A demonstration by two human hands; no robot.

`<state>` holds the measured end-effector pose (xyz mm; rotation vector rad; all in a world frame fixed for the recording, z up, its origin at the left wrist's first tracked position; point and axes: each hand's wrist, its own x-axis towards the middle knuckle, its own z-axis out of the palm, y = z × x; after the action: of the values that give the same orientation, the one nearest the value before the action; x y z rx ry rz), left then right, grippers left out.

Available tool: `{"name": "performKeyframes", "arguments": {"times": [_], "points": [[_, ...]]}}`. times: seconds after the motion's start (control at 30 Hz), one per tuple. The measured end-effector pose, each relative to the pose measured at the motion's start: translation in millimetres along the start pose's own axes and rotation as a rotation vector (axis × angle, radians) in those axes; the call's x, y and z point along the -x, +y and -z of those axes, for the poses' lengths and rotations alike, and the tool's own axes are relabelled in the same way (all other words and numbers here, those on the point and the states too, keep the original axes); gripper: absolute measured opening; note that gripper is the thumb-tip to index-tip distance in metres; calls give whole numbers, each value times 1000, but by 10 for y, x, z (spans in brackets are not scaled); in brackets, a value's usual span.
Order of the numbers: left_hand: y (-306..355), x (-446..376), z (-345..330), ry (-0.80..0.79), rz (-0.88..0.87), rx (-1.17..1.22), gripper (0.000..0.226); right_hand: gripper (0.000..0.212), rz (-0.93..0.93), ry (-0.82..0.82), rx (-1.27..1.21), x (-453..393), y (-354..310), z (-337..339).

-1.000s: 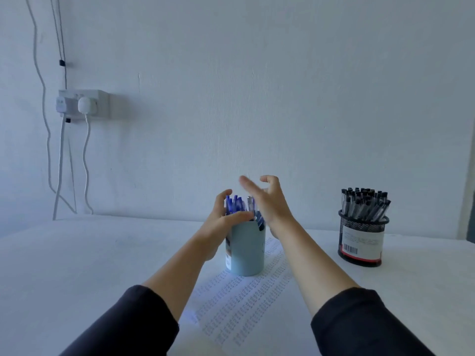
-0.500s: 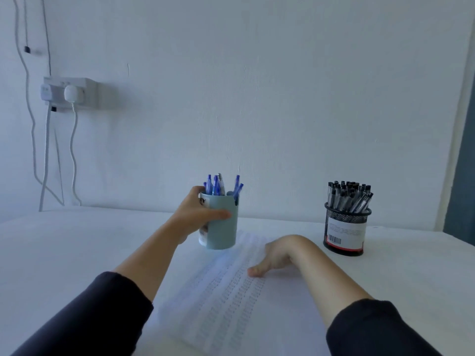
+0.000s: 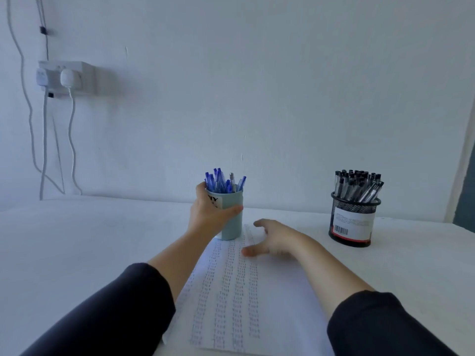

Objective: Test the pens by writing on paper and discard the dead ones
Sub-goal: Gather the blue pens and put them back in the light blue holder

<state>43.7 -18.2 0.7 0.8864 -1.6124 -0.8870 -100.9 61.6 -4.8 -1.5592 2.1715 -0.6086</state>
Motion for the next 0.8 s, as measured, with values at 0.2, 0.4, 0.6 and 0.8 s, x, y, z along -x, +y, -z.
{"name": "performKeyframes", "arguments": {"times": [0.2,0.4,0.6,0.8], "points": [[-100,35,-2,-60,58,-27,84,44,-39,1240,-274,116,259,167],[-185,40,-10,-106,96,-89,76,115,-503,1106,-561,61,762,453],[-196,35,-9,-106,81,-95,73,81,-416,1120,-597,54,848,465],[-204,37,-2,-119,92,-108,74,76,-148,976,-562,104,343,337]]}}
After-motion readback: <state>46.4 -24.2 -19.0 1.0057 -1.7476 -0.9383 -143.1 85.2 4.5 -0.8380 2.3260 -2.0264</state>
